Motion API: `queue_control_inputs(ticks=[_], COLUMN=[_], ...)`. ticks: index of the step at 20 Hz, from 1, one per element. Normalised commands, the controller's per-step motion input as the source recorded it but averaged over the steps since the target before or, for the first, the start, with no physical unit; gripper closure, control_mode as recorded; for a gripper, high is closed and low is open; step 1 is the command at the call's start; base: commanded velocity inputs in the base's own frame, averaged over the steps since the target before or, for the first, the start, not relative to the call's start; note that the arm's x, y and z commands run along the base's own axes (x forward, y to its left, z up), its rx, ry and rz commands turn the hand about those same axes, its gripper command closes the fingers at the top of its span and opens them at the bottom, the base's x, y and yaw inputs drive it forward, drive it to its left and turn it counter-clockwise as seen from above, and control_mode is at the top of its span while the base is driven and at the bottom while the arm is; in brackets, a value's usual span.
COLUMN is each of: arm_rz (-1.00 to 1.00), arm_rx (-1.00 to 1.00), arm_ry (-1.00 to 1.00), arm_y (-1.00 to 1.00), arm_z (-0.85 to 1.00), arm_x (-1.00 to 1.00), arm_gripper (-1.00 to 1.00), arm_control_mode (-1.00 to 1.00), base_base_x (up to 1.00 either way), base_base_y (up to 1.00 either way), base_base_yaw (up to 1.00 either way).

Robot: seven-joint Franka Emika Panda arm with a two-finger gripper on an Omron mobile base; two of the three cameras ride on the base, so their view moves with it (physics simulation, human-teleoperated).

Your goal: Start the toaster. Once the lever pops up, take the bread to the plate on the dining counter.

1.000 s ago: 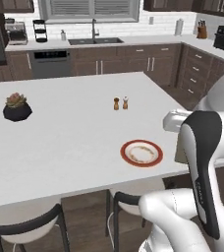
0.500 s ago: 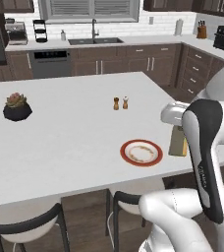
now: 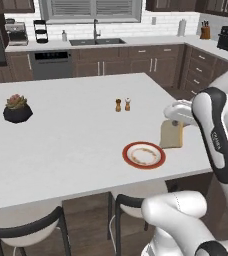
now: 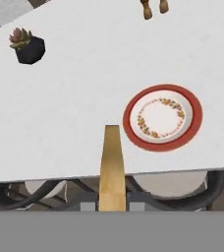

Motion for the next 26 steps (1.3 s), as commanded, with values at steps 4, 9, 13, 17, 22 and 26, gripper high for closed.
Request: queue_control_inputs(ticks=[4, 9, 13, 17, 22, 26], arm_rz=[0.2, 0.13, 0.07, 0.04, 0.01, 0.01], arm_rx=[0.08, 0.05, 0.02, 0.03, 0.09, 0.09], arm_ry=[-0.11, -0.21, -0.22, -0.06, 0.04, 0.0], arm_y=[-0.12, -0.03, 0.0, 0.0, 0.0, 0.0], arm_z=[-0.78, -0.72, -0.64, -0.64, -0.36, -0.19], arm_x=[0.85, 0.66, 0.54, 0.54, 0.74, 0.73], arm_gripper=[1.0, 1.0, 1.0, 1.0, 1.0, 1.0], arm_control_mode=[-1.0, -1.0, -1.0, -1.0, -1.0, -1.0], base_base_x=[0.0, 0.0, 0.0, 0.0, 0.0, 0.0], base_base_y=[0.0, 0.0, 0.0, 0.0, 0.0, 0.0], base_base_yaw=[0.0, 0.0, 0.0, 0.0, 0.0, 0.0])
